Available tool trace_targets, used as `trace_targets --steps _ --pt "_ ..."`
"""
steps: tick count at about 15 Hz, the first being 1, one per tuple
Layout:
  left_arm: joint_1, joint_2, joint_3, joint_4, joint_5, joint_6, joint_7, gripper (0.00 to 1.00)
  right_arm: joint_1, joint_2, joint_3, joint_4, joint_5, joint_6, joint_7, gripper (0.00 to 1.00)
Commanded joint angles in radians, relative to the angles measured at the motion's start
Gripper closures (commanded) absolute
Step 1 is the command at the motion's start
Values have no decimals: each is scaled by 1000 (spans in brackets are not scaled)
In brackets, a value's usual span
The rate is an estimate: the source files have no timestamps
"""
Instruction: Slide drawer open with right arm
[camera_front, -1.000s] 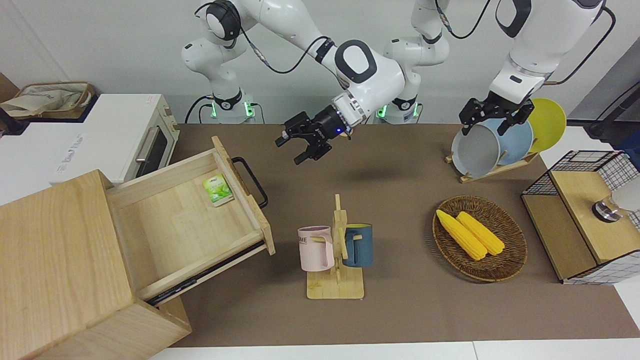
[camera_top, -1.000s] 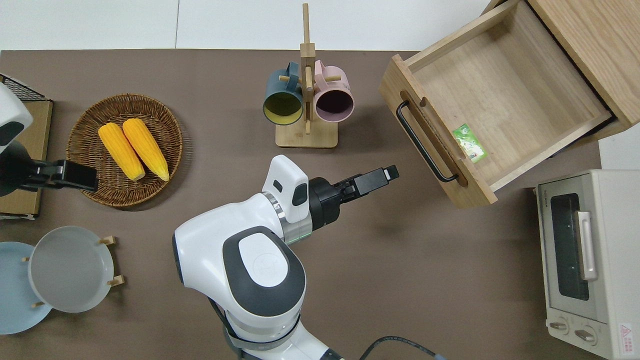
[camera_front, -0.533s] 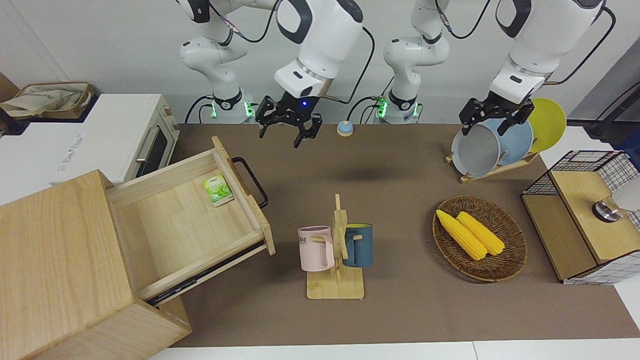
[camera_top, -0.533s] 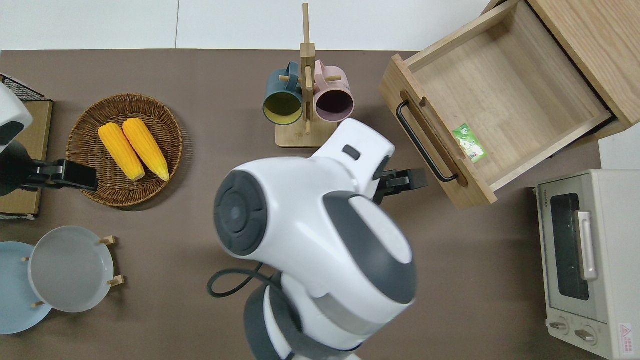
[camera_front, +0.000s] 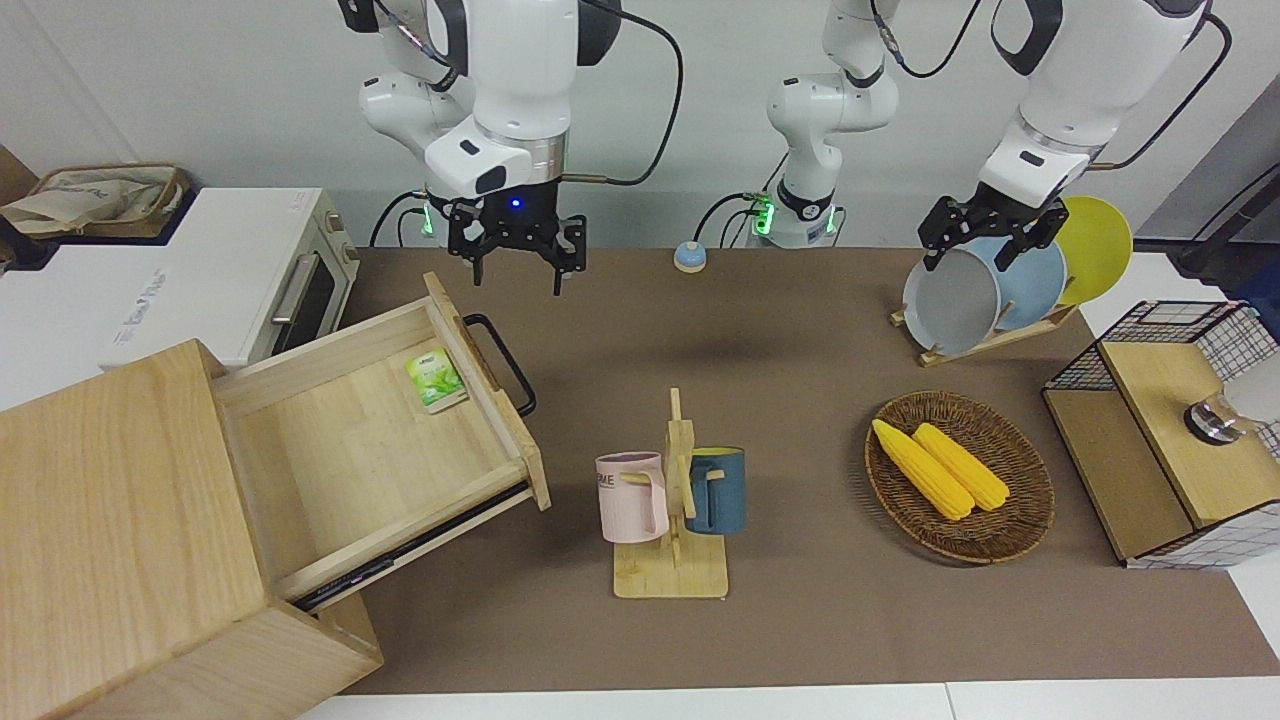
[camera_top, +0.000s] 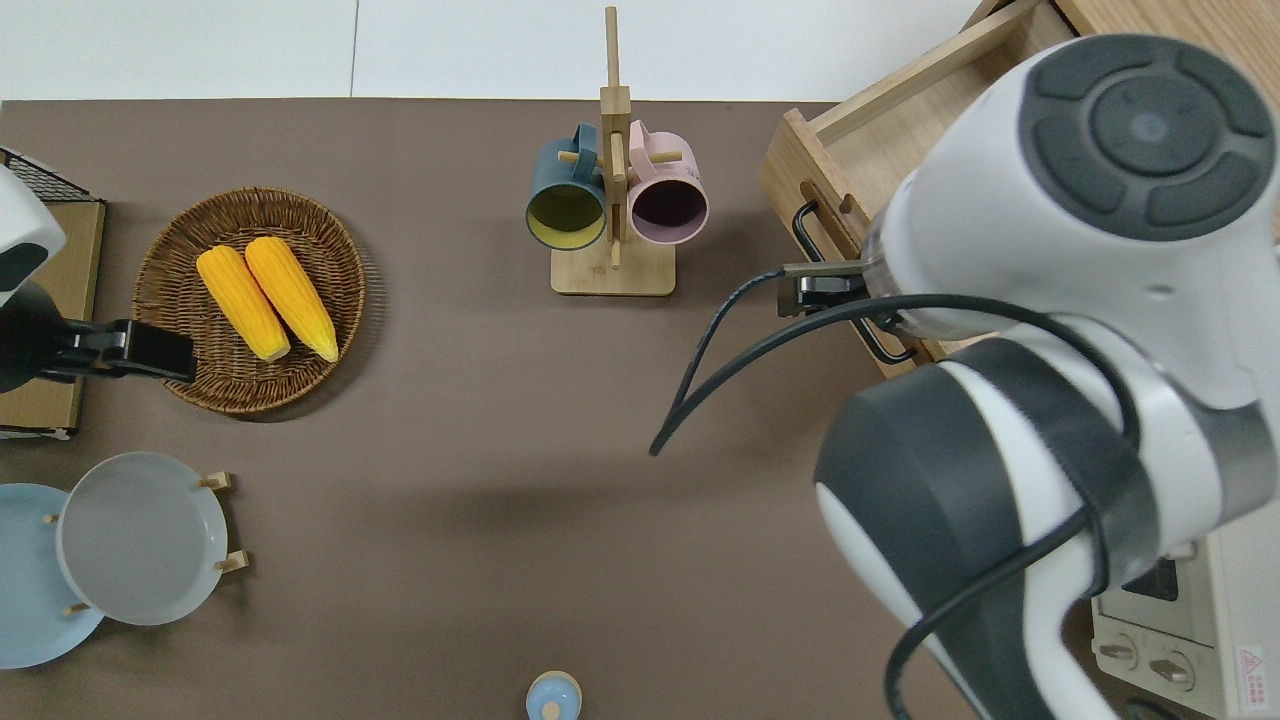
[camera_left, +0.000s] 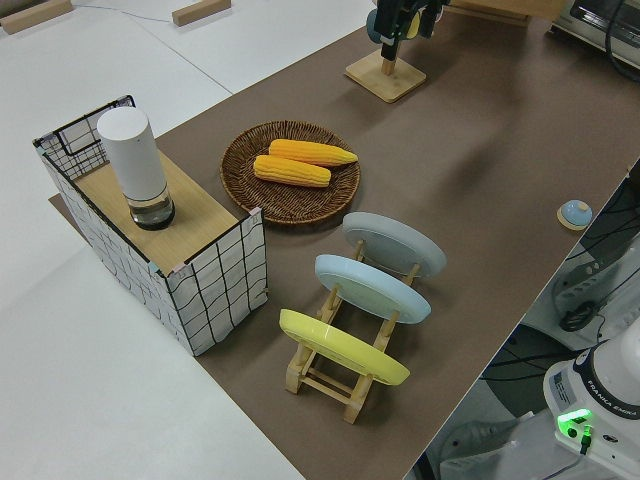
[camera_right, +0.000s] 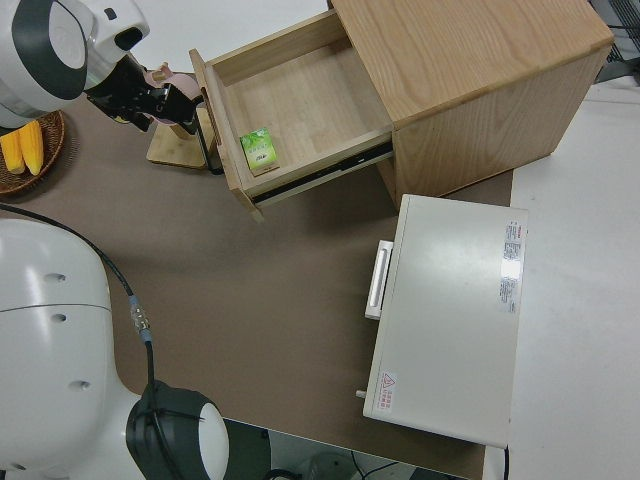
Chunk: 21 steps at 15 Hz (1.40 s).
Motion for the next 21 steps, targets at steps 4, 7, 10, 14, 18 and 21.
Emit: trace_targets --steps 4,7,10,14,18,21 --pt "4 11 -6 26 17 -20 10 7 -134 -44 -20 -60 128 58 -210 19" --pt "4 11 -6 26 17 -20 10 7 -187 -69 -34 -88 160 58 -278 19" --pt "4 11 -6 24 17 -20 10 7 -229 -72 -32 -97 160 55 -287 19" --pt "4 11 -6 26 17 -20 10 7 -284 -72 -10 -107 153 54 -281 19" --pt "4 11 -6 24 17 -20 10 7 -344 -73 47 -107 139 49 -279 19" --pt "4 11 -6 24 17 -20 10 7 -330 -73 46 -105 142 45 -267 19"
